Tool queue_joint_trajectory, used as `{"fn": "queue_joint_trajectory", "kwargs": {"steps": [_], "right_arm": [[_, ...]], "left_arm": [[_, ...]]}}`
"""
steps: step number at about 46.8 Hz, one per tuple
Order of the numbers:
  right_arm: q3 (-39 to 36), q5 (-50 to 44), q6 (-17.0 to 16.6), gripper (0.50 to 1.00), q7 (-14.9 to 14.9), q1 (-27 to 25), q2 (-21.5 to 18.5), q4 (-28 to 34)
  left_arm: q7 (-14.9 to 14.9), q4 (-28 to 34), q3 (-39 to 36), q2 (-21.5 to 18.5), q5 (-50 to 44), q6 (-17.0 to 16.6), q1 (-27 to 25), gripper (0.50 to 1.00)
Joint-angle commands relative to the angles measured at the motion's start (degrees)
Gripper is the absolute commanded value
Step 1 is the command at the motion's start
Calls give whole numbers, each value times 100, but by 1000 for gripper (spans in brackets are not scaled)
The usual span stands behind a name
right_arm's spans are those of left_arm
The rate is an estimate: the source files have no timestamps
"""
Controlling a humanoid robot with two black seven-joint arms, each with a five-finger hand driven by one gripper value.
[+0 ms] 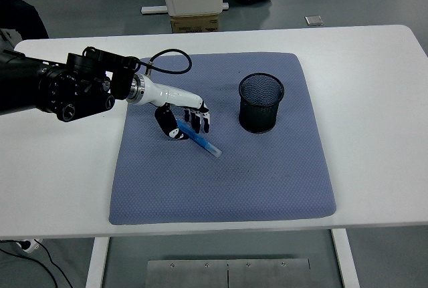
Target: Left hand places marker in pen holder
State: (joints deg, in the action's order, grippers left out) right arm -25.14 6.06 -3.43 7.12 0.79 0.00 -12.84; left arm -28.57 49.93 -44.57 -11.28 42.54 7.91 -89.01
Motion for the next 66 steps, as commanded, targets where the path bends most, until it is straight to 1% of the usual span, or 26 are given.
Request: {"fn": "queue_joint_trajectory", "kwargs": {"steps": [1, 6, 17, 20, 30, 36, 50, 59, 66], "right_arm": [[0, 0, 0, 1000, 0, 0, 0, 0], [0, 0, 0, 1000, 0, 0, 0, 0], [0, 0, 0, 1000, 0, 0, 0, 0], [0, 0, 0, 1000, 0, 0, 0, 0], [0, 0, 0, 1000, 0, 0, 0, 0], [0, 0, 0, 1000, 0, 0, 0, 0], [0, 0, 0, 1000, 0, 0, 0, 0], [0, 0, 0, 1000, 0, 0, 0, 0], [0, 0, 0, 1000, 0, 0, 0, 0]], "left_arm": [[1, 0, 1, 11, 0, 0, -3, 654], [1, 0, 1, 11, 9, 0, 41, 654], [1, 8, -8, 20, 17, -9, 85, 637], [1, 8, -8, 20, 122, -35, 85, 622], [1, 8, -8, 20, 167, -35, 85, 604], [1, 8, -8, 11, 220, -26, 94, 575], [-8, 8, -8, 20, 272, -35, 121, 572], [-96, 8, -8, 20, 404, -35, 138, 572], [-96, 8, -8, 11, 431, -44, 129, 540]]}}
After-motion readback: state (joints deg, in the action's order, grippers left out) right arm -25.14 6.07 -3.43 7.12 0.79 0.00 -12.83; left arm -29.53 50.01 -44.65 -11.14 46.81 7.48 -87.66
